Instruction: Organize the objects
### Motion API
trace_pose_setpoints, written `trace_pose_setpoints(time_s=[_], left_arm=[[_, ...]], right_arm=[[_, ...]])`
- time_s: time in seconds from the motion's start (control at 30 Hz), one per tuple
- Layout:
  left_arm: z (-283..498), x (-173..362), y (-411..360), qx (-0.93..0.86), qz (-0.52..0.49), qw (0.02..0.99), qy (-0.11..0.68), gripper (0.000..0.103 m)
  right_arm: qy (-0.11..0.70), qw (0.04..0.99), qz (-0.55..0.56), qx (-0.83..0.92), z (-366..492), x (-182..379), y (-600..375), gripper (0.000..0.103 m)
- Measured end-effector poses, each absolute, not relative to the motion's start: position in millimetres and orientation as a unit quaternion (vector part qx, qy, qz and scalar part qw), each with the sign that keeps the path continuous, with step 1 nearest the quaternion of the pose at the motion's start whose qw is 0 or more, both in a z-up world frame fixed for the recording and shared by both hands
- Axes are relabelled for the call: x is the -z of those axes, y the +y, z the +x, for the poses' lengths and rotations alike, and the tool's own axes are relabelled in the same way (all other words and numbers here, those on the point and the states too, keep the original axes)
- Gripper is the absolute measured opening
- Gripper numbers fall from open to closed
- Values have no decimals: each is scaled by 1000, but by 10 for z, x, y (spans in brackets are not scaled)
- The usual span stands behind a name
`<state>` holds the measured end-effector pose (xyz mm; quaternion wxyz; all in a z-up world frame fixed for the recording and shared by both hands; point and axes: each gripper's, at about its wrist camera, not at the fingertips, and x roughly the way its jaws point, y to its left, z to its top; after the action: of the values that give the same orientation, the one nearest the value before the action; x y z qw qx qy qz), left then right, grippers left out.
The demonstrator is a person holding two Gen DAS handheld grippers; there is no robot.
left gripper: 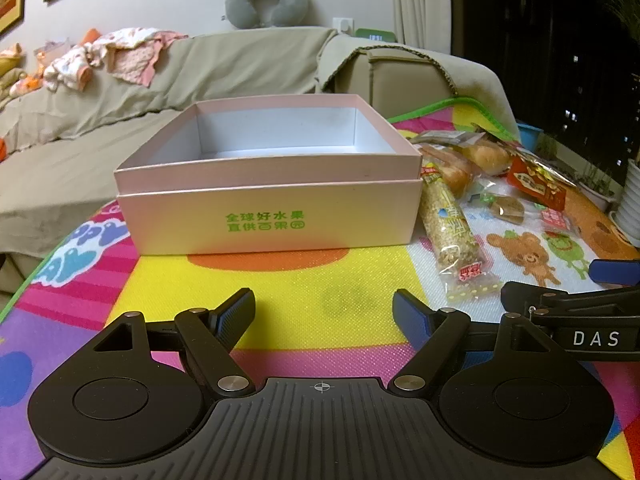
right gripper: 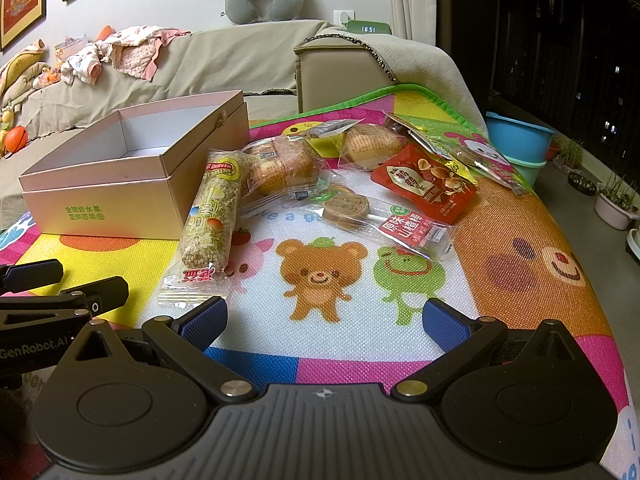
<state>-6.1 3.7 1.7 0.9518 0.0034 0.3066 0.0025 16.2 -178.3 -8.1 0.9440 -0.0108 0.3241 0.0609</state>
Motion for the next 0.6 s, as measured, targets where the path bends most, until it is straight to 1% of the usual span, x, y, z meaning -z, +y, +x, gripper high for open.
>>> trace_pose_setpoints(time_s=[0.6], left_arm=[[-66,-7,12,-3,5,952,306,83]], right_arm=[[324,944,-10,-61,167,79,-1791,103]])
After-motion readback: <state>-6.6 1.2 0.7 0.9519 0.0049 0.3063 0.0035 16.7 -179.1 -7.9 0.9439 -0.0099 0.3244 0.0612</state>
